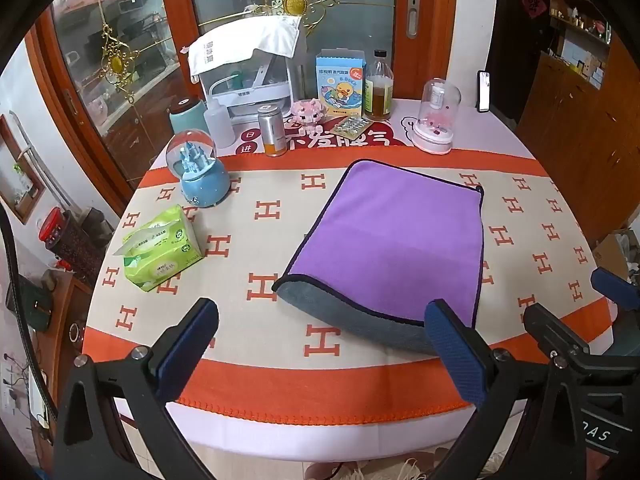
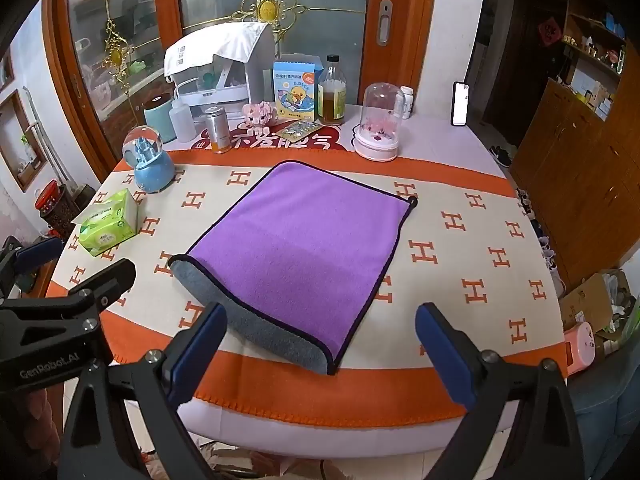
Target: Fold towel
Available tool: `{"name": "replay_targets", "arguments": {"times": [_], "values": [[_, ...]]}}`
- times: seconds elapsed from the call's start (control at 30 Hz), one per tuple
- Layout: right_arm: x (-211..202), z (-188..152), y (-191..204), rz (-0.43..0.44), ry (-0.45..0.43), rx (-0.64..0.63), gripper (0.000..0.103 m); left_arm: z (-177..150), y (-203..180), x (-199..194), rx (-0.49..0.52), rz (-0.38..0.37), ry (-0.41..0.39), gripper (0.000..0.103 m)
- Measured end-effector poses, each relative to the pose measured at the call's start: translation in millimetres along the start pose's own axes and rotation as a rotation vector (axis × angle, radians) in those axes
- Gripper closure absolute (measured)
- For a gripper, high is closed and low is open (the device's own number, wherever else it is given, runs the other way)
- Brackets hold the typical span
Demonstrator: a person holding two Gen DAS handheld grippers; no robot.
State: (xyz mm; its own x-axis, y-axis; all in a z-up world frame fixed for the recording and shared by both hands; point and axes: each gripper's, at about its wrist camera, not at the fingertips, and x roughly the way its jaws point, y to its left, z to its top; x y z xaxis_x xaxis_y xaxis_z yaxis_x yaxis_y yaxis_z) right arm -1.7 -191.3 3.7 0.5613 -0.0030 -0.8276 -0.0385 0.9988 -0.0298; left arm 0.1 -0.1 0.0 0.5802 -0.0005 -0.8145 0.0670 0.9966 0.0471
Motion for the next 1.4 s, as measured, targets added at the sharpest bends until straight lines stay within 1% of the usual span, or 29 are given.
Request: {"name": "replay_targets", "arguments": {"times": [0.47,0.6,0.67,0.83,1.4], "values": [[1.0,1.1,-1.0,-0.011,-0.004,0.009,0.007,0.3,-0.2,0.5,-0.001,-0.005,-0.001,0.001],[2.6,-2.9,6.6,-0.015,-0.006,0.019,0.007,0.7,-2.8,-0.2,0.005,-0.008,-0.004,0.001],[0.1,-1.1,-2.5,-0.008,-0.007,0.03,0.007,-2.3,-2.5,-2.1,0.007,-0.011,-0.006,0.001],[-0.7,0.2,-2.3,-0.011,-0.014,0.039,0.007,-1.4,-1.9,-3.1,0.014,-0.018,-0.005,0.001],[1.7,1.2,-4.0,0.021,-0.016,0.055,0.007,-1.6,-1.4,-2.1,0.011,-0.029,-0.006,0.001]]}}
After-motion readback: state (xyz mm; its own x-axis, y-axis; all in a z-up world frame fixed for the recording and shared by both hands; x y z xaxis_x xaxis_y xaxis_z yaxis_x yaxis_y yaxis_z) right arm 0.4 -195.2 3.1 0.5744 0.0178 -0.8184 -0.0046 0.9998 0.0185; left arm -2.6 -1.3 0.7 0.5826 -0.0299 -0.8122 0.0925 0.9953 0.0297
